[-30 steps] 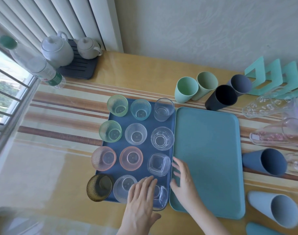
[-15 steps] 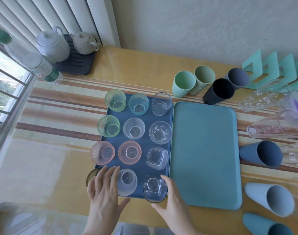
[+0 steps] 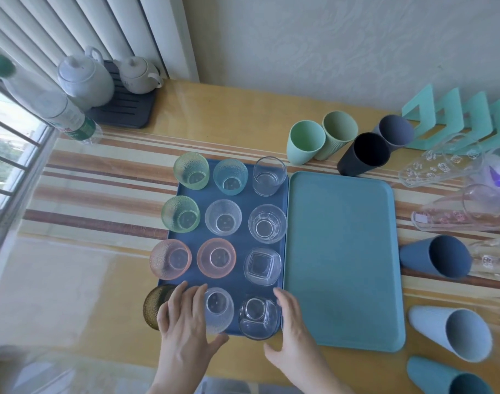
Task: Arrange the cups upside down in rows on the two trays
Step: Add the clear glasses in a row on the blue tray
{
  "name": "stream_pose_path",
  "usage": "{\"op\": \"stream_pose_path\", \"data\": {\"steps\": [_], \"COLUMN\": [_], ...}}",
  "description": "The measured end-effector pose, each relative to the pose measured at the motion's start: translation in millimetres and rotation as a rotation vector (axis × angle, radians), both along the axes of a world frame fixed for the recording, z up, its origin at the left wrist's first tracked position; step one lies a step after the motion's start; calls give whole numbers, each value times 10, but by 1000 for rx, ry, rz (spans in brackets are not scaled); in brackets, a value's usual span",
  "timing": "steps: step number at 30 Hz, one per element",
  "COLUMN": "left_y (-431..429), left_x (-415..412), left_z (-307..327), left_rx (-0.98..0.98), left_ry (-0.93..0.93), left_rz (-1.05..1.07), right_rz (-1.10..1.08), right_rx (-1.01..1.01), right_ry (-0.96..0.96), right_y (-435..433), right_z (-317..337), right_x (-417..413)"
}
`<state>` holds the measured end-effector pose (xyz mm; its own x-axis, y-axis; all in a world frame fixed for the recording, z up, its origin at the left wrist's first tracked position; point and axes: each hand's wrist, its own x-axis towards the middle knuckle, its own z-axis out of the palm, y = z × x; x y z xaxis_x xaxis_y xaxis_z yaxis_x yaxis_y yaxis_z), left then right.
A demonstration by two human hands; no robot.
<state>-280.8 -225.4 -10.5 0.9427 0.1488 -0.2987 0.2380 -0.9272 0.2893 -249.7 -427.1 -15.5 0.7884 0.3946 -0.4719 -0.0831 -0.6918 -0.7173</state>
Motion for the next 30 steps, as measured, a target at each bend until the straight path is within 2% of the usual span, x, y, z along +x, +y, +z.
{"op": "stream_pose_path", "data": {"steps": [4, 7, 11, 17, 24, 30], "left_y": [15, 18, 50, 79, -27, -30], "left_x": [2, 98, 402, 768, 791, 766], "left_z": [119, 248, 306, 105, -58, -123], "left_rx": [-36, -34, -5, 29, 98, 119], "left_ry": [-69, -180, -203, -145, -148, -189], "left_rz": [73, 110, 157, 135, 95, 132], "right_rz": [-189, -338, -265, -135, -133, -185], "right_rx": [88, 70, -48, -256, -223, -117], "right_ry": [-137, -223, -206, -176, -253, -201], "right_y": [-73, 11, 318, 582, 565, 506], "right_z": [256, 328, 268, 95, 11, 33], "right_x": [366, 853, 1374, 1551, 1615, 1545]}}
